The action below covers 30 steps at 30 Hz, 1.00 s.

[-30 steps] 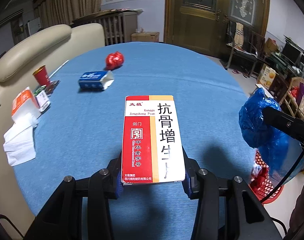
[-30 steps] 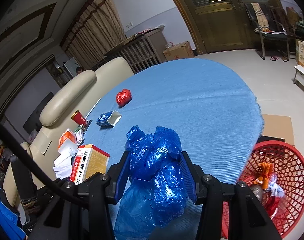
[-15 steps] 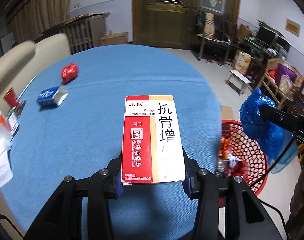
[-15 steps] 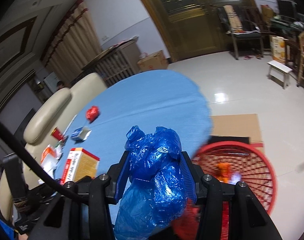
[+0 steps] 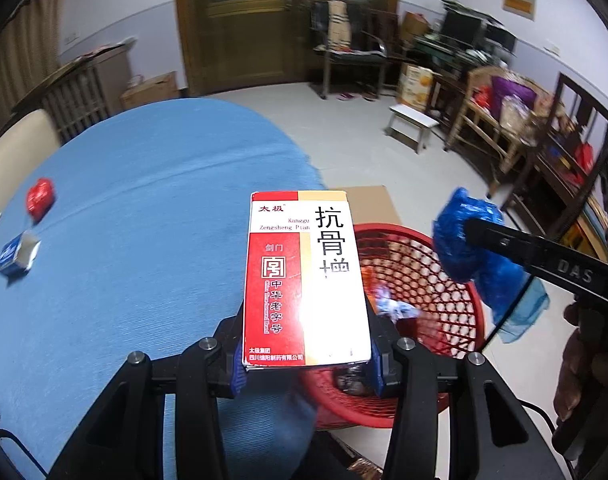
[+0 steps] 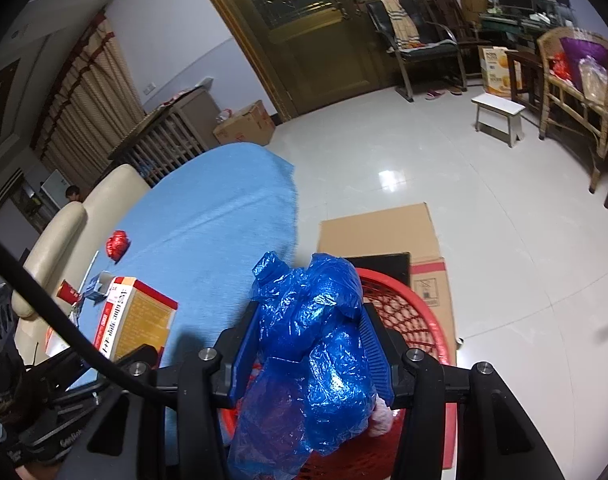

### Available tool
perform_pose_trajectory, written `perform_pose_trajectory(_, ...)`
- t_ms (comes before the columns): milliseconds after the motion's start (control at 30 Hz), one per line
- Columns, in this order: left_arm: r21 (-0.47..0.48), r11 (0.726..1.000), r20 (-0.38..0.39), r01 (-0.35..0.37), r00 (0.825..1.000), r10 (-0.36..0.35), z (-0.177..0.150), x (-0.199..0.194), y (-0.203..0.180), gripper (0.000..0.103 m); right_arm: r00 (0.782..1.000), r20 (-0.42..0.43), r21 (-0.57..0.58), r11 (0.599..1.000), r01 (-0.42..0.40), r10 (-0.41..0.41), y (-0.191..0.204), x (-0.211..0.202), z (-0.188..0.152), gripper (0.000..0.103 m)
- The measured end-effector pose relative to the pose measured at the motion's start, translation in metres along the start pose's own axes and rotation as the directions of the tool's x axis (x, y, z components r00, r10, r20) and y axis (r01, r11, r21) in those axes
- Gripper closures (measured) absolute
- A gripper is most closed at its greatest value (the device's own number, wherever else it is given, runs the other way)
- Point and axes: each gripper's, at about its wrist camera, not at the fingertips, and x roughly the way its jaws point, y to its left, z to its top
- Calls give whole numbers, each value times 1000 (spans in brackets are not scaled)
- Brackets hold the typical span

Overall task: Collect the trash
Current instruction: 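Open both tools over the red basket to drop the bag and box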

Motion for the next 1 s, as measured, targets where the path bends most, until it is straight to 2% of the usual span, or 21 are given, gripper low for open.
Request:
perform_pose_trajectory(300, 32, 999, -44, 19, 999, -17, 4, 18, -17, 55, 999, -49, 60, 998, 12, -9, -26, 21, -1, 47)
perform_pose_trajectory(400, 40, 999, -53, 28, 998, -26, 5, 22, -21, 55, 997, -75, 105, 994, 10, -2, -35, 28, -1, 37)
perform_pose_trajectory(433, 45, 999, -56, 31, 998, -28, 5, 23, -23, 55, 997, -82, 120, 993, 5, 5, -36, 30, -1, 37)
perform_pose_trajectory(1000, 88, 994, -103, 66, 993, -57, 3, 35, -43, 55, 1000, 6, 119, 993, -19, 19, -34, -2, 10, 37)
